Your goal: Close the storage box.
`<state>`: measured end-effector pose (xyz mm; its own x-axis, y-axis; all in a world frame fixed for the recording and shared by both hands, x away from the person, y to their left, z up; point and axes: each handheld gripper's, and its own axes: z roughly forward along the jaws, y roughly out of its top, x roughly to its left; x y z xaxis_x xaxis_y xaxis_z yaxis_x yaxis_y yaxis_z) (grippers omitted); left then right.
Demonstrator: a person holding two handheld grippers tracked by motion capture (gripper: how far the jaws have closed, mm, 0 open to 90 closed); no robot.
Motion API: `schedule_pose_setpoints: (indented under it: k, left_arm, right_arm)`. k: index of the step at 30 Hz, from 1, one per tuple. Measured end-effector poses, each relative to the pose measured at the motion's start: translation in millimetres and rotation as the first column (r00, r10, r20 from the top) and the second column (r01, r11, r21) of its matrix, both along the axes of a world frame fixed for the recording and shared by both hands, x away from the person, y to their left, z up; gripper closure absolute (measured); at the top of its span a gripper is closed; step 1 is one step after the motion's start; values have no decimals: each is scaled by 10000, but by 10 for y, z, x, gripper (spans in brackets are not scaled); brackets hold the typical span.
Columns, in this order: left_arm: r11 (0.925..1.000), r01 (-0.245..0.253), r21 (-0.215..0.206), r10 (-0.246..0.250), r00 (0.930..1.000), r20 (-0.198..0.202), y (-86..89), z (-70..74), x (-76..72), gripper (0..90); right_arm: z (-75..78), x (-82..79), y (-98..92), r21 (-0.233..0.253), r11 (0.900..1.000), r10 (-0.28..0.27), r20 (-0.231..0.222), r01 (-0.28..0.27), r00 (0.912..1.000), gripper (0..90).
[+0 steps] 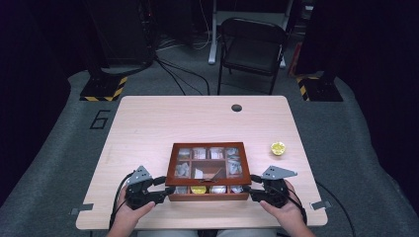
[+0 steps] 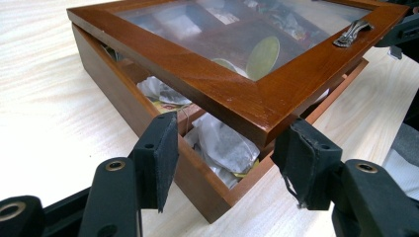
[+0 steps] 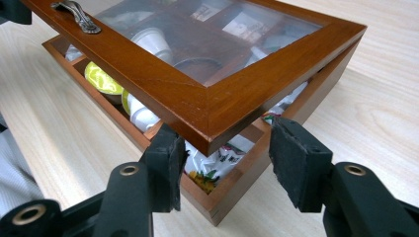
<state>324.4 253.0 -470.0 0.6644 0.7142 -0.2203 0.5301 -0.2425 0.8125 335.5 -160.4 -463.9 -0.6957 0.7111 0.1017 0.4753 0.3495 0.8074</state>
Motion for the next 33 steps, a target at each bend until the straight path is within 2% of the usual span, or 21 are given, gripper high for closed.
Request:
schedule_pose_setpoints:
  k: [3,4,7,10,15,18,23,25,29,33]
  left_arm:
    - [10000,-7,-20,7,10000,-82,-4,-21,-4,430]
    - [9998,122,152,-120,9998,-154,1,-45,1,430]
    - [9997,185,170,-181,9995,-271,-2,-72,8,429]
    - [9993,198,307,-191,9995,-232,-10,-86,3,430]
    - [9993,215,295,-204,9991,-375,-17,-110,-10,430]
    - [9976,407,567,-380,9981,-486,-30,-128,-7,430]
    - [9955,571,759,-529,9970,-560,-59,-141,-25,430]
    - [9957,485,786,-439,9973,-584,-68,-149,-39,428]
    - [9966,392,719,-348,9976,-605,-21,-131,-75,424]
    - [9990,172,403,-147,9980,-618,28,-108,-74,419]
  right_arm:
    - [-17,-2,0,3,10000,76,-71,-76,9999,480]
    - [-37,-3,5,-85,9999,126,-130,-127,9998,480]
    - [-55,-12,15,-161,9997,175,-174,-178,9997,479]
    - [-71,-18,31,-351,9991,221,-94,-225,9997,479]
    - [-89,-23,34,-436,9988,225,-270,-237,9994,477]
    - [-110,-44,49,-467,9985,259,-342,-275,9991,475]
    - [-132,-55,36,-607,9977,283,-485,-312,9984,467]
    - [-139,-63,31,-652,9974,268,-560,-305,9981,464]
    - [-168,-95,7,-882,9955,277,-761,-344,9967,457]
    - [-156,-126,-59,-642,9978,117,-746,-165,9971,449]
